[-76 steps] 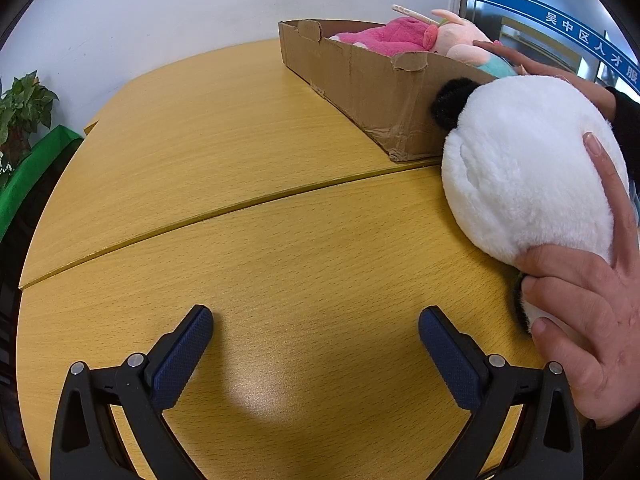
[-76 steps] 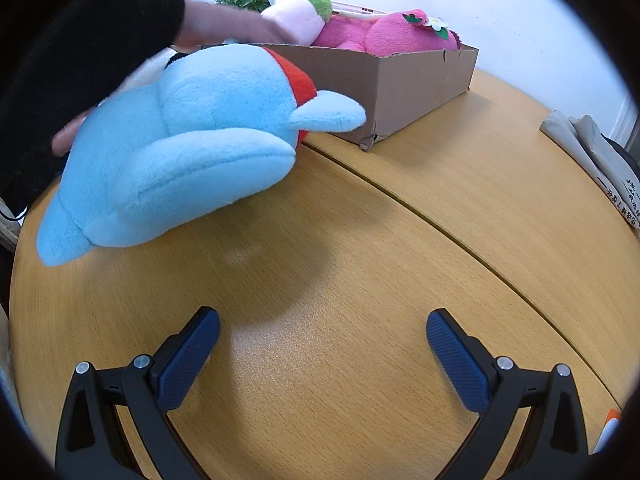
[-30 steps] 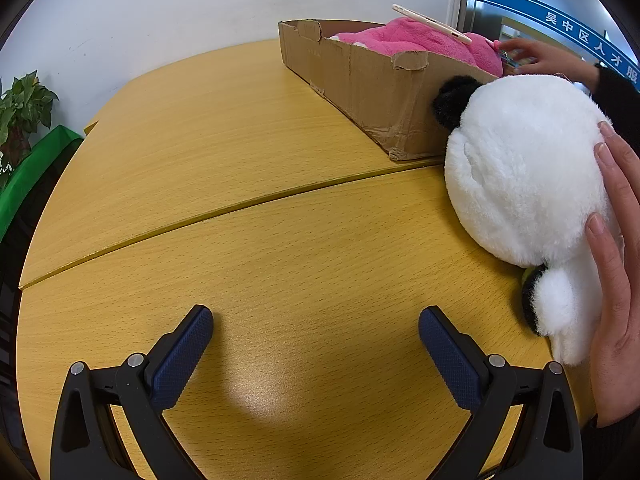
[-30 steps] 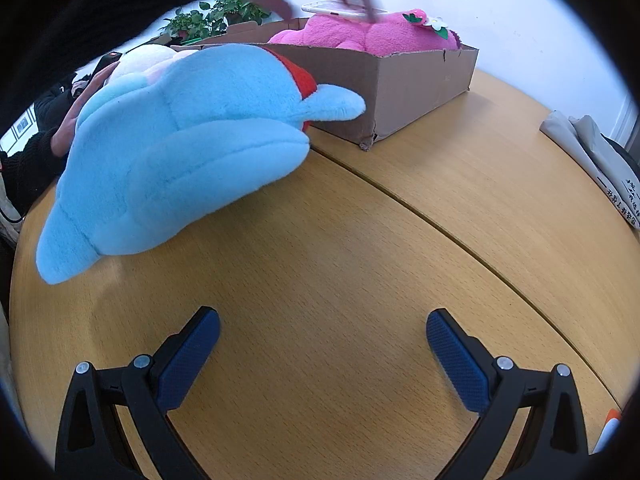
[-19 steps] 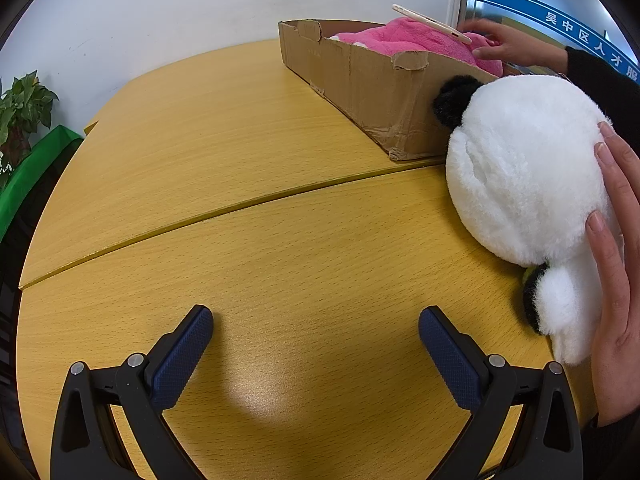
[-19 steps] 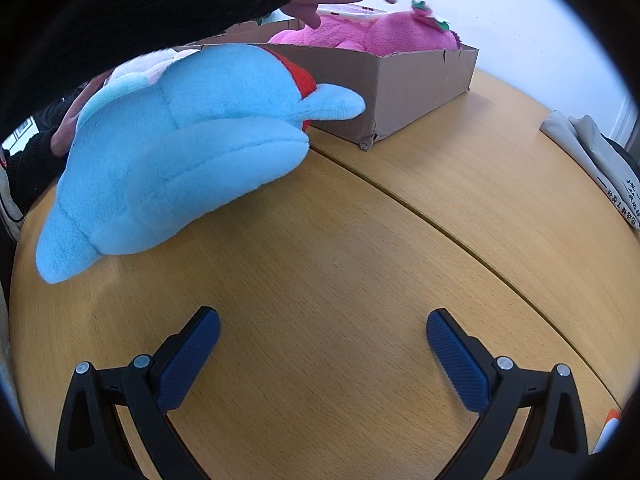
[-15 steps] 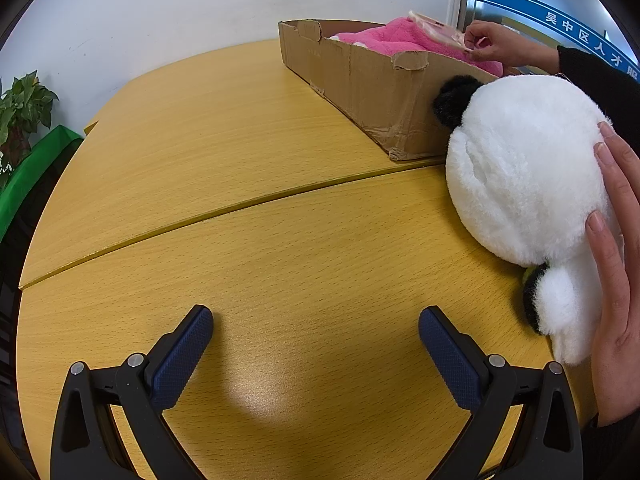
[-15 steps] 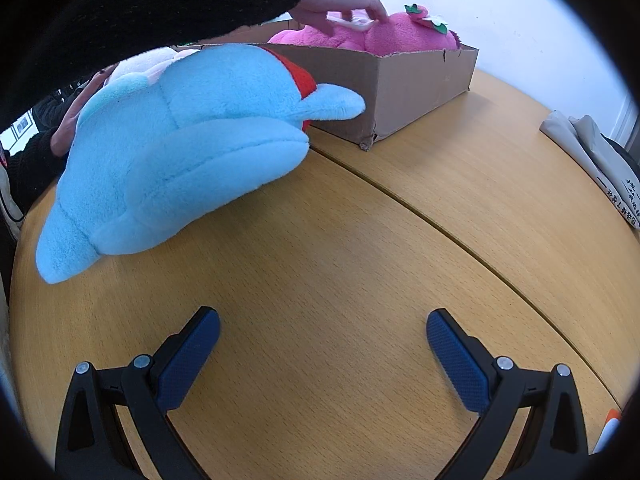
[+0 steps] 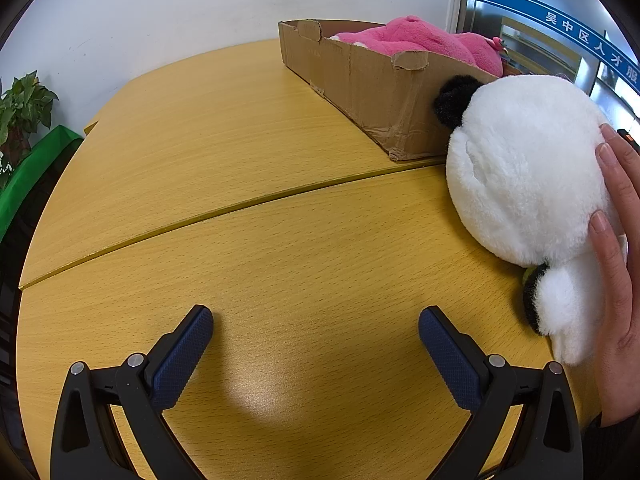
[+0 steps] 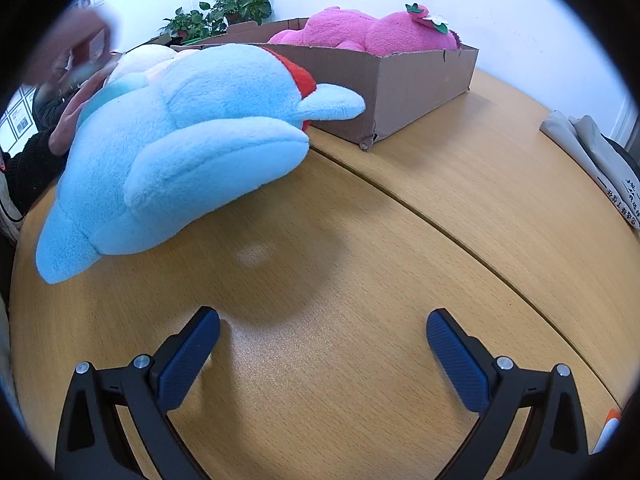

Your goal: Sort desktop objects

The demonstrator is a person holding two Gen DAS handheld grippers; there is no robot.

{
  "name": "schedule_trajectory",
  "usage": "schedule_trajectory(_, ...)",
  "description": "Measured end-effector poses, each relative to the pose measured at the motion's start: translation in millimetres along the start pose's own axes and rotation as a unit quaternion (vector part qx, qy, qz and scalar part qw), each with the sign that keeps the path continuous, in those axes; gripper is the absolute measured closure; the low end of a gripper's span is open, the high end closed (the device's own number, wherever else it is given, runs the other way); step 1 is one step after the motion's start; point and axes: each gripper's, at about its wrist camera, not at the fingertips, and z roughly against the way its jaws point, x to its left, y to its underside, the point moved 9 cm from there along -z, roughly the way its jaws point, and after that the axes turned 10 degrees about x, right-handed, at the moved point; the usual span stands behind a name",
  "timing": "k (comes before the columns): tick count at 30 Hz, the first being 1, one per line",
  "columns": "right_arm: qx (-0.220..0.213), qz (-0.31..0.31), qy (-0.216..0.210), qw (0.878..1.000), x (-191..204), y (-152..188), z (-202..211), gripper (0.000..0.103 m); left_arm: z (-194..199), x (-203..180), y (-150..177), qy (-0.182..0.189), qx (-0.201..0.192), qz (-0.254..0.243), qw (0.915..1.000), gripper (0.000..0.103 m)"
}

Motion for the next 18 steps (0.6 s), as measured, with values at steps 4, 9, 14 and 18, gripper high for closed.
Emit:
schedule_trajectory(4, 0.000, 0.000, 0.000, 1.000, 0.4, 0.3, 0.1, 0.000, -0.4, -0.4, 0.1, 0.000, 0.000, 0.000, 1.0000, 0.000)
schedule_trajectory(9, 0.000, 0.000, 0.000, 1.000, 0.6, 0.0, -0.1, 0.000, -1.5, -1.4, -0.9, 0.000, 0.000, 0.001, 1.0000, 0.000)
schedule_trajectory(14, 0.000, -0.001, 0.000, 1.000, 0.7, -0.3, -0.2, 0.000, -0.7, -0.9, -0.9, -0.001, 0.000, 0.001, 1.0000, 0.000)
schedule_trajectory(18, 0.000, -0.001, 0.000, 1.000, 0.2, -1.4, -0.9, 0.000, -0.6, -0.8, -1.0, -0.001, -0.001, 0.001, 1.0000, 0.000)
